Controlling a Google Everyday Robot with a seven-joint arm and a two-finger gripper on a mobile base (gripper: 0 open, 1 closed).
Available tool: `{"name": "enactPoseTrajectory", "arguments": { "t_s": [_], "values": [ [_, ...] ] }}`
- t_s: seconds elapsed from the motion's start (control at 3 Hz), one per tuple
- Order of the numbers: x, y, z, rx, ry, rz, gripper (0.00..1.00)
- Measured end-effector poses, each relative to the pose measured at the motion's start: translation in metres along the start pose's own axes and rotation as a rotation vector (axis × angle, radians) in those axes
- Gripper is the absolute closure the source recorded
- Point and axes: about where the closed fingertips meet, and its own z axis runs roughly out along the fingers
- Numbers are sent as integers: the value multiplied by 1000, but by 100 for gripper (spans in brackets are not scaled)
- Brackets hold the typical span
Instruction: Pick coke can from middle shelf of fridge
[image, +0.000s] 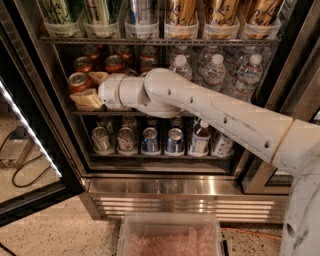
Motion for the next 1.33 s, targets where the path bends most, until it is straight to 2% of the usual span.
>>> {"name": "enactPoseTrajectory", "arguments": {
  "t_s": [0.67, 1.0, 1.33],
  "values": [
    [1, -2, 9, -25, 9, -1, 91],
    [-2, -2, 8, -25, 9, -1, 100],
    [-17, -1, 10, -34, -46, -51, 100]
  ]
}}
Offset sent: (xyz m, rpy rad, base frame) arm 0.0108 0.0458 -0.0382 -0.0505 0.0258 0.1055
